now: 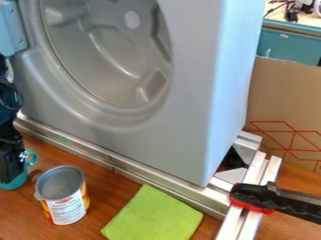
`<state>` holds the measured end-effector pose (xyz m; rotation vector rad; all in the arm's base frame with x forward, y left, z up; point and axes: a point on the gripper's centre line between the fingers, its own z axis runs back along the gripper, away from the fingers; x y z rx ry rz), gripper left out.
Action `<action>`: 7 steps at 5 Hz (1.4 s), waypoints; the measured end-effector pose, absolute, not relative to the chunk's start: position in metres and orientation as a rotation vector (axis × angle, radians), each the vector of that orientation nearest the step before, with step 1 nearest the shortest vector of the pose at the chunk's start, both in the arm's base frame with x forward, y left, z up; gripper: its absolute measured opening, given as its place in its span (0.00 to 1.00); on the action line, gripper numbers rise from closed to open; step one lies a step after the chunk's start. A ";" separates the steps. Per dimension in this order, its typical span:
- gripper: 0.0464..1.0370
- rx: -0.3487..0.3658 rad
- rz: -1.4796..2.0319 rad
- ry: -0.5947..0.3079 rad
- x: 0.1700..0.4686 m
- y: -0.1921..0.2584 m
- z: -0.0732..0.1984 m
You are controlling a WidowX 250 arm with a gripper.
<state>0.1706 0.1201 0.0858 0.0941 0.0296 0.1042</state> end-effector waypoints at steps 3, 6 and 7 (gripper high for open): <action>0.96 -0.065 0.019 -0.212 0.204 0.091 0.098; 0.96 -0.009 -0.035 -0.216 0.262 0.075 0.071; 0.96 0.005 -0.026 -0.208 0.270 0.079 0.060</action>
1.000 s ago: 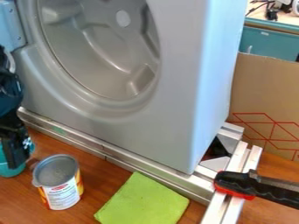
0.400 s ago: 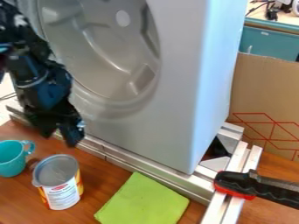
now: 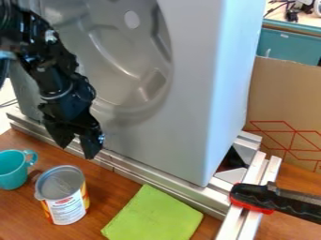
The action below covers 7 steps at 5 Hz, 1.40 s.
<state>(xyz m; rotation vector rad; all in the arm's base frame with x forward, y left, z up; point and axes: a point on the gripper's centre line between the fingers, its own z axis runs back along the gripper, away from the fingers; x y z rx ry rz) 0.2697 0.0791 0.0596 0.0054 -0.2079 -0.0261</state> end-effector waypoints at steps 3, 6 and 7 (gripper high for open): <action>0.96 0.053 0.001 -0.139 0.269 0.083 0.017; 0.96 0.061 0.015 -0.040 0.229 0.085 -0.007; 0.96 0.065 0.028 -0.030 0.216 0.088 -0.005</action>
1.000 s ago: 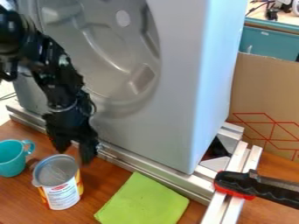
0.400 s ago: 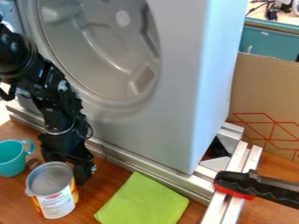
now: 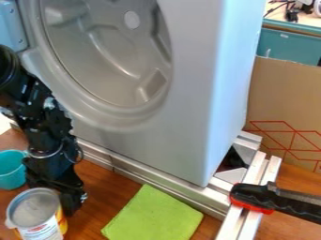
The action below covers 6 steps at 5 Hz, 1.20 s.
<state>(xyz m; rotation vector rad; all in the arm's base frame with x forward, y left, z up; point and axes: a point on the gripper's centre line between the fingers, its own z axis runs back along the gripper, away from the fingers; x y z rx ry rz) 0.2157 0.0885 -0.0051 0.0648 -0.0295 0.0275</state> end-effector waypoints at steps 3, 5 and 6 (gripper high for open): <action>0.96 0.064 0.082 -0.171 0.240 0.103 0.038; 0.96 0.019 0.075 -0.159 0.220 0.146 0.098; 0.96 0.056 0.055 -0.057 0.187 0.165 0.101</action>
